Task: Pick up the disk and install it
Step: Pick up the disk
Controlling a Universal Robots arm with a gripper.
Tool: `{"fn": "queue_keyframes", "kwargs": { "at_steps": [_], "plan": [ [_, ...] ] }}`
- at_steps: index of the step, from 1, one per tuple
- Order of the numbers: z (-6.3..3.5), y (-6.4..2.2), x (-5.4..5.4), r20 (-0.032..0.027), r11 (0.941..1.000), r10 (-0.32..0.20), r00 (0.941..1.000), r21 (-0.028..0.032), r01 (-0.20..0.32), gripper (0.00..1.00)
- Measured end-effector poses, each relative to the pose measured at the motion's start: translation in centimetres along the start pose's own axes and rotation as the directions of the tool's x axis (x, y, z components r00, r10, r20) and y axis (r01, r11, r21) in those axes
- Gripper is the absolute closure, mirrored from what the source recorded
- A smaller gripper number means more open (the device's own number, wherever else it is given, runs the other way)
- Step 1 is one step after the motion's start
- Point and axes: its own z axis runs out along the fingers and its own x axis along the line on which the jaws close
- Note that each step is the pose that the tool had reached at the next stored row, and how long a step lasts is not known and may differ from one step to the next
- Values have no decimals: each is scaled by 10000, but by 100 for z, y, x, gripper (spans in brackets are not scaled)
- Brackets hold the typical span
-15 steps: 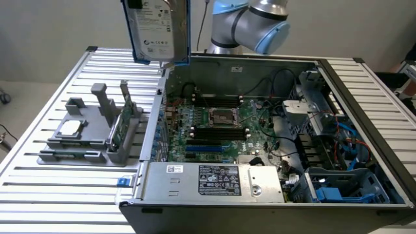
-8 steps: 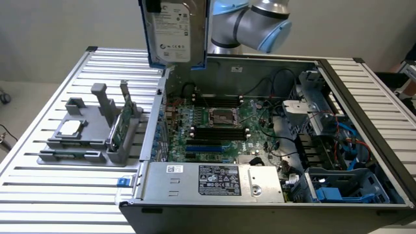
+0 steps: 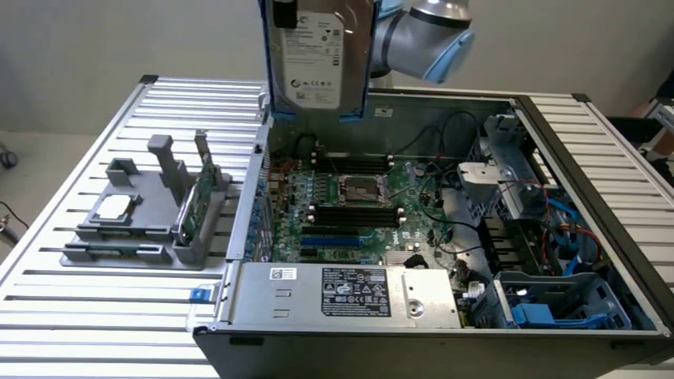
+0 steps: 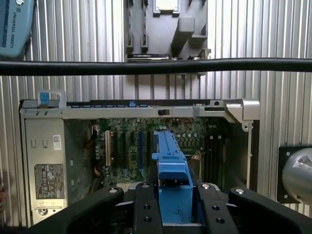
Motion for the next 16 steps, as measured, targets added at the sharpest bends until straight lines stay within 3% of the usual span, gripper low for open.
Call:
{"fn": "queue_keyframes", "kwargs": {
  "at_steps": [8, 16],
  "plan": [
    [-4, -298, 193, 1, 10000, 1, 10000, 0, -1, 67],
    [68, -403, 477, 1, 10000, -1, 10000, 22, 1, 67]
  ]
}}
